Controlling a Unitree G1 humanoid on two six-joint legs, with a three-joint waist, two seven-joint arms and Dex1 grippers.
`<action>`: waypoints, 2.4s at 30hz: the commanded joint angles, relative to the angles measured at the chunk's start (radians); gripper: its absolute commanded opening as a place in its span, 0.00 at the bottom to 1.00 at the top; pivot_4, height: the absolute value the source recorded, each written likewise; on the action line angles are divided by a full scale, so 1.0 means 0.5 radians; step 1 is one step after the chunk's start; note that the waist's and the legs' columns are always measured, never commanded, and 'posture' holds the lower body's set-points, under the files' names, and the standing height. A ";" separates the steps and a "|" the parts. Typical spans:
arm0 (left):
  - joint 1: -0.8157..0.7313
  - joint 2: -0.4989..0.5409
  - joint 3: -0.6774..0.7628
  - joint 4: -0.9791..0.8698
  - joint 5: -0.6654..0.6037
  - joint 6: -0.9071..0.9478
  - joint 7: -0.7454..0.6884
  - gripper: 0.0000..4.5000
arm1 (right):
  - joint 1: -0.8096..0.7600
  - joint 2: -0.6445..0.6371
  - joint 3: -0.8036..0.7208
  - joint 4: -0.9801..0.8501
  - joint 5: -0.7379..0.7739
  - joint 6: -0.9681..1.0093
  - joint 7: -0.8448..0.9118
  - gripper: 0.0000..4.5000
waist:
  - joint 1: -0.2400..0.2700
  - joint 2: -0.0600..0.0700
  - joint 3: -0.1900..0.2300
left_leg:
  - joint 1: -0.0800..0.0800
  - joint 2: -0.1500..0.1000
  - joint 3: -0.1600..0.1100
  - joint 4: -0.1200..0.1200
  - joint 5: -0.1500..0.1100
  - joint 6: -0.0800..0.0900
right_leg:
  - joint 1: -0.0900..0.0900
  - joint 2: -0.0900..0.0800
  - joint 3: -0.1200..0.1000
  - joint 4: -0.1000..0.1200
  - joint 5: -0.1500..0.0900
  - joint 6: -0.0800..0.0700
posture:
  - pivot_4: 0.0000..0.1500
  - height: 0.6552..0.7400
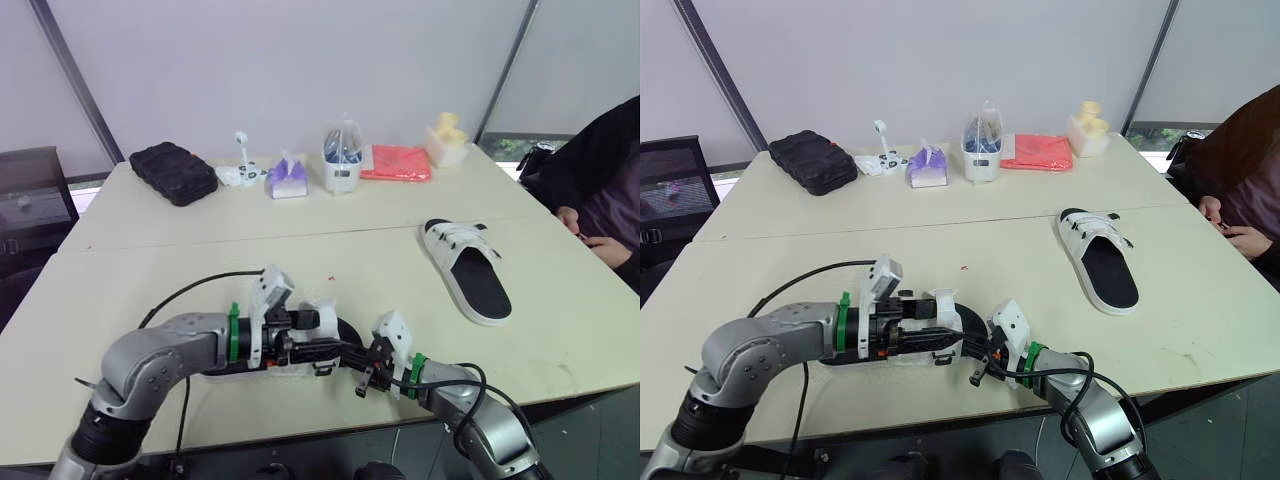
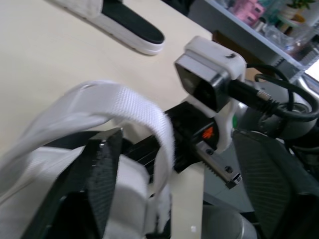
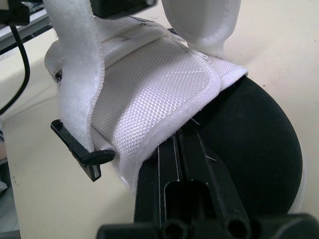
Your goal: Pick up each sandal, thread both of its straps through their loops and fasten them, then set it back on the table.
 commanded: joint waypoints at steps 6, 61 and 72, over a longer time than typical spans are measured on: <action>0.069 0.106 -0.095 -0.154 0.049 -0.052 -0.089 0.55 | 0.002 0.001 0.023 0.115 -0.066 0.047 -0.039 0.00 | 0.000 0.000 0.000 | 0.000 0.000 0.000 0.000 -0.001 -0.002 | 0.000 0.000 0.000 0.000 0.000 0.000 | 1.00 1.00; 0.510 0.250 -0.177 -0.183 0.329 -0.322 -0.177 0.70 | -0.026 -0.043 0.031 0.145 -0.072 0.057 0.025 0.00 | 0.003 0.005 0.003 | -0.008 0.010 0.005 -0.012 -0.003 -0.004 | -0.007 -0.002 -0.007 -0.024 0.006 -0.010 | 1.00 1.00; 0.382 0.124 -0.269 -0.064 0.461 -0.399 -0.170 0.70 | -0.021 -0.053 0.018 0.119 -0.068 0.068 0.012 0.00 | 0.006 0.005 0.004 | -0.008 0.010 0.005 -0.009 -0.003 -0.004 | -0.004 -0.003 -0.008 -0.024 0.005 -0.008 | 1.00 1.00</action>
